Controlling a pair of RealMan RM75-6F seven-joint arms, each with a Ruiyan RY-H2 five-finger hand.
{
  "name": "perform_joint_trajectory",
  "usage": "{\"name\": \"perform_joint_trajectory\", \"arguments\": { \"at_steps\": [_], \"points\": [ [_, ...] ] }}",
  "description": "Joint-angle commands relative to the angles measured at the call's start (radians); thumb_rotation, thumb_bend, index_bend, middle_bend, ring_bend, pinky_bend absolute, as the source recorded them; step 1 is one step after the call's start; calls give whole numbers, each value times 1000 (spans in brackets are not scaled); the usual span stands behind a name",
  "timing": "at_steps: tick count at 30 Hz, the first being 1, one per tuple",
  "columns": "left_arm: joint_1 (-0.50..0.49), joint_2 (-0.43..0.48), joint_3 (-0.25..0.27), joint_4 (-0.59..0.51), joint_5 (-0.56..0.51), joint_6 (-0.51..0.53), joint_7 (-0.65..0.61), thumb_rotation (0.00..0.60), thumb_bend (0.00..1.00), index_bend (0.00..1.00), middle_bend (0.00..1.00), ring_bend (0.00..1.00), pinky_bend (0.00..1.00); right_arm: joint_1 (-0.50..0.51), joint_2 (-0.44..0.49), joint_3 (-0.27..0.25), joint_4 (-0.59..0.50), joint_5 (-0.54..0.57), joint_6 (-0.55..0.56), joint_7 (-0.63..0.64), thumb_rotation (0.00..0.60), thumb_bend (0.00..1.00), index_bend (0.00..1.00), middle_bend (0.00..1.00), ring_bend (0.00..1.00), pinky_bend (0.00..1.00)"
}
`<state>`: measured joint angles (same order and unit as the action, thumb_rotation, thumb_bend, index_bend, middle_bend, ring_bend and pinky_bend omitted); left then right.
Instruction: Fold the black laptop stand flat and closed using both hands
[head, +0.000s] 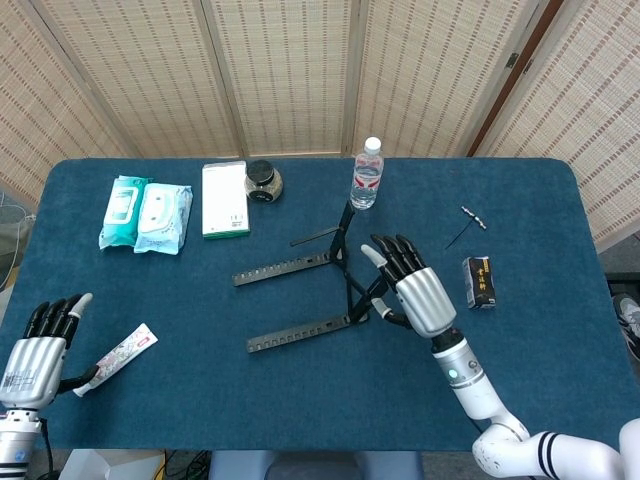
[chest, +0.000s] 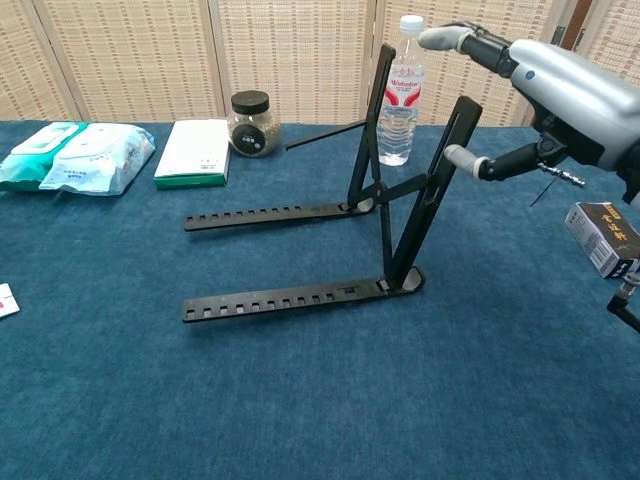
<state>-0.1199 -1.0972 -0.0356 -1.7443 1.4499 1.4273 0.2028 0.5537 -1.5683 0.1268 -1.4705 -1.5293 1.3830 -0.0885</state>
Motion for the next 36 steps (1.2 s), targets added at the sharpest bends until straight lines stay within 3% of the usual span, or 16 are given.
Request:
{"name": "perform_joint_trajectory", "arguments": {
  "at_steps": [1, 12, 23, 36],
  "points": [
    [0, 0, 1, -2, -1, 0, 2, 600, 147, 0, 80, 72, 0, 1, 9, -3, -10, -23, 0, 23, 600, 288, 0, 0, 0, 0],
    [8, 7, 3, -12, -2, 11, 5, 600, 146, 0, 79, 72, 0, 37, 34, -6, -91, -123, -16, 25, 600, 288, 0, 0, 0, 0],
    [13, 11, 5, -21, -1, 18, 13, 600, 146, 0, 79, 72, 0, 86, 100, -68, -227, -209, -130, 16, 600, 288, 0, 0, 0, 0],
    [17, 14, 10, -22, -1, 18, 13, 600, 146, 0, 79, 72, 0, 131, -13, -86, -91, -108, -301, 38, 600, 288, 0, 0, 0, 0]
  ]
}}
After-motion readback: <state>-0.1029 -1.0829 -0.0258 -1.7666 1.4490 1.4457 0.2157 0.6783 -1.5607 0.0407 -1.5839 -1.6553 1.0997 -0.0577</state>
